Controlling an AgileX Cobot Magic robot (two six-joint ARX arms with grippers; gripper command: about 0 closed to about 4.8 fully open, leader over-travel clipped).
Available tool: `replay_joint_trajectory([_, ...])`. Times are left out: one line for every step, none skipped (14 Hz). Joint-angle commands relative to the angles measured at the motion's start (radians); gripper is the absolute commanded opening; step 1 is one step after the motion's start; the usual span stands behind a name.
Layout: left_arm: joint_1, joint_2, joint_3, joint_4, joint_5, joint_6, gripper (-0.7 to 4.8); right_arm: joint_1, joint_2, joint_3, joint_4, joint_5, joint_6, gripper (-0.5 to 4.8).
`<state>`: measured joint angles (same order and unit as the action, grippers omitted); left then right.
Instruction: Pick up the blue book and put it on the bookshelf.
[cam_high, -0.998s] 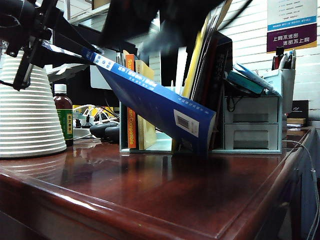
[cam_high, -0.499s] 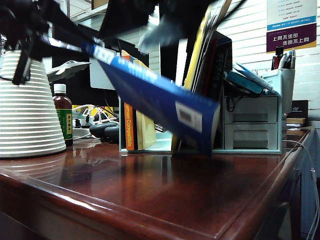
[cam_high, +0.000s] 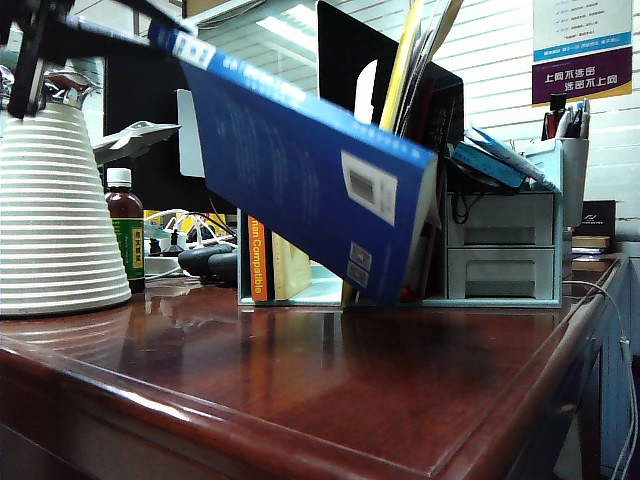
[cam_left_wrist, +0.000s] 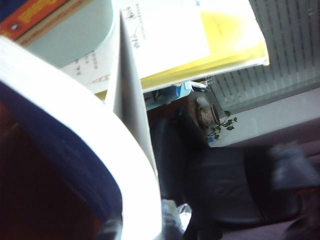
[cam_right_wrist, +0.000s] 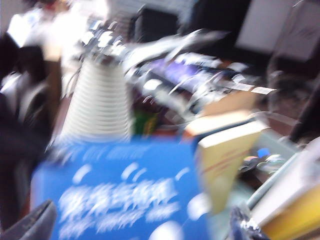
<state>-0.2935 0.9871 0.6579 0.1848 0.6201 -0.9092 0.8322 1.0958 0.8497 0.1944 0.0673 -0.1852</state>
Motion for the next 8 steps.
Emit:
replay_joint_trajectory([-0.001, -0.014, 0.071, 0.056, -0.016, 0.003, -0.07, 0.048, 0.05, 0.002, -0.018, -0.067, -0.006, 4.79])
replay_joint_trajectory([-0.001, -0.014, 0.086, 0.055, -0.027, 0.003, -0.07, 0.053, 0.075, 0.002, -0.01, -0.07, -0.006, 4.79])
replay_joint_trajectory([-0.001, -0.014, 0.094, 0.052, -0.041, 0.003, -0.07, 0.071, 0.106, 0.003, -0.001, -0.071, -0.008, 4.79])
replay_joint_trajectory([-0.001, -0.014, 0.098, 0.042, -0.04, 0.003, -0.07, 0.096, 0.131, 0.003, 0.014, -0.066, -0.03, 4.79])
replay_joint_trajectory([-0.001, -0.014, 0.099, 0.029, -0.04, 0.003, -0.07, 0.103, 0.149, 0.003, 0.028, -0.062, -0.055, 4.79])
replay_joint_trajectory([-0.004, -0.014, 0.099, 0.016, -0.04, 0.003, -0.07, 0.104, 0.17, 0.003, 0.045, -0.063, -0.055, 4.79])
replay_joint_trajectory([-0.007, -0.014, 0.099, 0.01, -0.037, 0.003, -0.07, 0.104, 0.19, 0.003, 0.048, -0.061, -0.056, 4.56])
replay_joint_trajectory([-0.007, -0.014, 0.099, 0.012, -0.035, -0.006, -0.07, 0.102, 0.206, 0.003, 0.04, -0.042, -0.056, 4.22])
